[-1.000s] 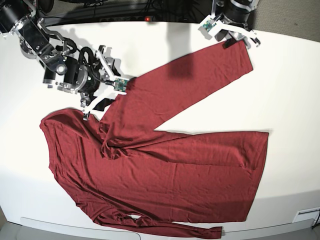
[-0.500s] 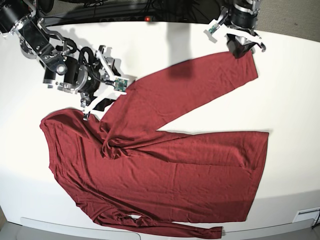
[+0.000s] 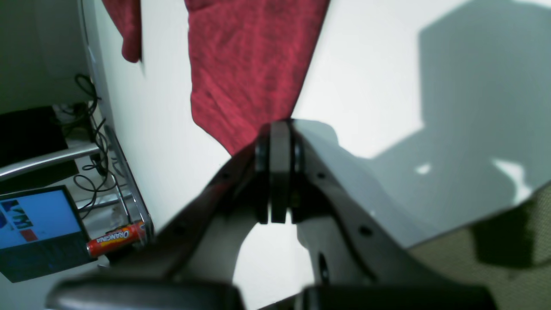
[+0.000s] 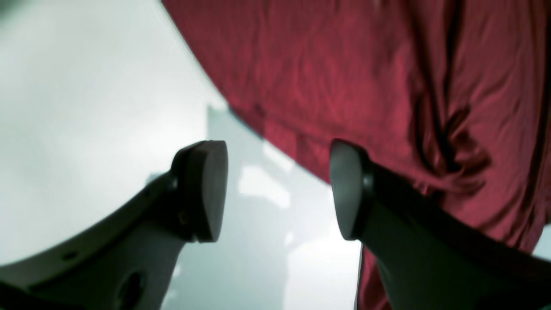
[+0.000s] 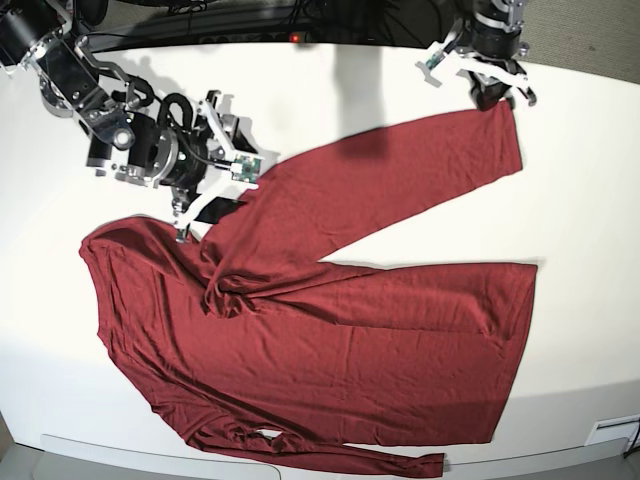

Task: Fold the T-shirt properly
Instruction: 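Pull the sleeve cuff with left gripper to straighten the sleeve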

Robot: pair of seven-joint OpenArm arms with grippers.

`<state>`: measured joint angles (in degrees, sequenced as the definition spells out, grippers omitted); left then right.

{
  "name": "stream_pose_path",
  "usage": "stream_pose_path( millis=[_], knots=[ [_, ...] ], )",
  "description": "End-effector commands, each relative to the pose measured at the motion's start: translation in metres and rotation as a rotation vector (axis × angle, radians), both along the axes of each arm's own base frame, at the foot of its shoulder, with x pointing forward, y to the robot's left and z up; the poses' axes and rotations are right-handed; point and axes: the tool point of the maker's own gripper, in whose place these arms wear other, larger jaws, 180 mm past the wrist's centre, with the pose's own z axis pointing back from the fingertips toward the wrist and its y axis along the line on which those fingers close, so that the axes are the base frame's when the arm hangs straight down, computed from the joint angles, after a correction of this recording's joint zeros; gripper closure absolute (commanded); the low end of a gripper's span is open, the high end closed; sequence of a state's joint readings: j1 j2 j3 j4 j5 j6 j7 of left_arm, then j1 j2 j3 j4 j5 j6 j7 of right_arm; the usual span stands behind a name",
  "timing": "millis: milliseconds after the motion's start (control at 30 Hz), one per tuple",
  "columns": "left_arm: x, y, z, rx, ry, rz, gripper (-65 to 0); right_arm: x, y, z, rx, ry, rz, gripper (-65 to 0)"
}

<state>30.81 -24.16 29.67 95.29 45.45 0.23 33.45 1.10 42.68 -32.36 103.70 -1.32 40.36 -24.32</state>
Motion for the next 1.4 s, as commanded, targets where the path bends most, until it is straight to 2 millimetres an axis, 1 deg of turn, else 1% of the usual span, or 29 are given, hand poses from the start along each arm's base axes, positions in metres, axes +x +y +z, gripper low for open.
stream_pose_path(
  millis=[0, 33, 133, 200, 267, 400, 467, 600, 700, 733, 800, 833, 867, 933, 1000, 1033, 1067, 1133, 1200, 1267, 1333, 1367],
  knots=[
    [-0.034, 0.008, -0.019, 0.015, 0.171, 0.026, 0.0, 0.009, 0.000, 0.010, 0.014, -0.032, 0.001, -37.2],
    [-0.032, 0.007, -0.017, 0.010, 0.164, 0.026, 0.0, 0.009, -0.001, 0.010, 0.006, -0.031, -0.002, -37.2],
    [-0.028, 0.003, -0.011, -0.004, 0.147, 0.024, 0.0, 0.009, -0.014, 0.004, -0.067, -0.023, -0.027, -37.2],
    [-0.026, 0.001, -0.009, -0.013, 0.143, 0.026, 0.0, 0.009, -0.020, 0.002, -0.100, -0.017, -0.040, -40.2],
    [-0.025, 0.000, -0.008, -0.017, 0.140, 0.026, 0.0, 0.009, -0.021, 0.001, -0.104, -0.016, -0.042, -41.8],
    [-0.023, 0.003, -0.004, 0.001, 0.132, 0.037, 0.0, 0.009, -0.020, 0.002, -0.098, -0.017, -0.040, -41.8],
    [-0.017, 0.002, 0.004, 0.007, 0.108, 0.042, 0.0, 0.009, -0.019, 0.002, -0.096, -0.017, -0.039, -41.8],
    [0.003, -0.005, 0.027, -0.037, 0.010, 0.071, 0.0, 0.009, -0.019, 0.002, -0.093, -0.015, -0.040, -41.8],
    [0.008, -0.012, 0.035, -0.067, -0.016, 0.062, 0.0, 0.009, -0.019, 0.002, -0.093, -0.015, -0.040, -41.8],
    [0.010, -0.016, 0.036, -0.086, -0.025, 0.046, -2.0, 0.009, -0.019, 0.002, -0.093, -0.015, -0.040, -41.8],
    [0.013, -0.027, 0.040, -0.136, -0.050, 0.001, -17.7, 0.009, -0.019, 0.002, -0.093, -0.015, -0.040, -41.8],
    [0.016, -0.034, 0.042, -0.163, -0.067, -0.028, -23.6, 0.009, -0.019, 0.002, -0.093, -0.015, -0.040, -41.8],
    [0.019, -0.040, 0.044, -0.187, -0.084, -0.054, -26.3, 0.009, -0.019, 0.002, -0.093, -0.015, -0.040, -41.8],
    [0.026, -0.049, 0.046, -0.221, -0.114, -0.104, -26.4, 0.009, -0.019, 0.002, -0.093, -0.016, -0.040, -41.8],
    [0.030, -0.054, 0.041, -0.232, -0.106, -0.147, -26.2, 0.009, -0.019, 0.002, -0.094, -0.015, -0.040, -41.8],
    [0.030, -0.053, 0.037, -0.223, -0.094, -0.156, -26.0, 0.009, -0.019, 0.002, -0.095, -0.015, -0.040, -41.8],
    [0.033, -0.049, 0.033, -0.205, -0.091, -0.154, -26.0, 0.009, -0.019, 0.002, -0.095, -0.015, -0.040, -41.8],
    [0.037, -0.035, 0.025, -0.128, -0.082, -0.145, -26.0, 0.009, -0.019, 0.002, -0.095, -0.015, -0.040, -41.8],
    [0.038, -0.012, 0.013, -0.045, -0.054, -0.129, -26.0, 0.009, -0.019, 0.002, -0.094, -0.016, -0.040, -41.8],
    [0.030, 0.016, 0.002, 0.042, -0.011, -0.127, -26.0, 0.009, -0.019, 0.002, -0.095, -0.016, -0.040, -41.8],
    [0.016, 0.046, -0.008, 0.128, 0.043, -0.133, -26.0, 0.009, -0.019, 0.002, -0.095, -0.015, -0.040, -41.8],
    [0.007, 0.057, -0.012, 0.161, 0.064, -0.147, -26.0, 0.009, -0.019, 0.002, -0.095, -0.015, -0.040, -41.8]
  ],
)
